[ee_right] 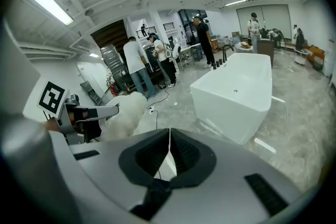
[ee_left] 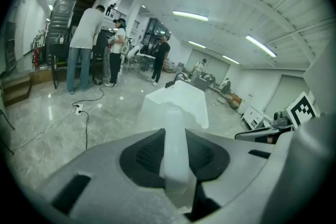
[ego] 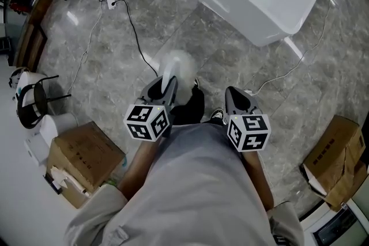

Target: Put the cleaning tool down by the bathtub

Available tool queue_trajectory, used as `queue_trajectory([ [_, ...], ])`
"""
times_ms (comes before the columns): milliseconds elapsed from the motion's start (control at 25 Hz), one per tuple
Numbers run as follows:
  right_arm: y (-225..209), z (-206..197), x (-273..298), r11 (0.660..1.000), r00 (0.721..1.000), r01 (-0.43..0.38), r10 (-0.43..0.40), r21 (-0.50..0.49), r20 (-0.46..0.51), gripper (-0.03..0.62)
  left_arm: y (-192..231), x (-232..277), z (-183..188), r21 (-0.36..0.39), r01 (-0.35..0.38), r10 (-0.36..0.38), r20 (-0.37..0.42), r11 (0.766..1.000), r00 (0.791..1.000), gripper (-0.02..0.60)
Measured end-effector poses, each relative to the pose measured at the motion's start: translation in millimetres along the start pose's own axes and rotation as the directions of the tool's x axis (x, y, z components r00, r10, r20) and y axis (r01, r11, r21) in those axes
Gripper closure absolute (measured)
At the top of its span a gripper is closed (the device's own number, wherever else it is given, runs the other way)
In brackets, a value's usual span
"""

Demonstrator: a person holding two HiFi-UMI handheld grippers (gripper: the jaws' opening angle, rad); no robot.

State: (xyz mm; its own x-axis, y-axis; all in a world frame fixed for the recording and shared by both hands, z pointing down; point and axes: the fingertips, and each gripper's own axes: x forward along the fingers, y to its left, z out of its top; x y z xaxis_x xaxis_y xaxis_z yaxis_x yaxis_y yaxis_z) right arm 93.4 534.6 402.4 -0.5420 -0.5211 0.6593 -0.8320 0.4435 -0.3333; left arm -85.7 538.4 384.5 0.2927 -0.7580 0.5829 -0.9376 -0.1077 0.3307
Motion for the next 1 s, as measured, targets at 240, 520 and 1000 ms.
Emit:
queue_trajectory([
  [240,14.1,40.0,35.3,1.0,1.0,-0.013,0.013,-0.024,0.0,0.582,29.9,20.3,34.5,-0.019,0.025,-0.024,0.042,1.0,0.999,0.493],
  [520,39.5,84.1,66.1,0.996,1.0,-0.021,0.022,-0.09,0.011,0.582,63.8,31.8,72.7,-0.033,0.042,-0.039,0.093,0.999,0.995,0.494],
  [1000,56.9,117.3,104.8,0.997,1.0,0.006,-0.005,-0.079,0.015,0.582,96.1,41.7,107.3,-0.025,0.116,-0.113,0.097,0.993,0.989,0.494],
])
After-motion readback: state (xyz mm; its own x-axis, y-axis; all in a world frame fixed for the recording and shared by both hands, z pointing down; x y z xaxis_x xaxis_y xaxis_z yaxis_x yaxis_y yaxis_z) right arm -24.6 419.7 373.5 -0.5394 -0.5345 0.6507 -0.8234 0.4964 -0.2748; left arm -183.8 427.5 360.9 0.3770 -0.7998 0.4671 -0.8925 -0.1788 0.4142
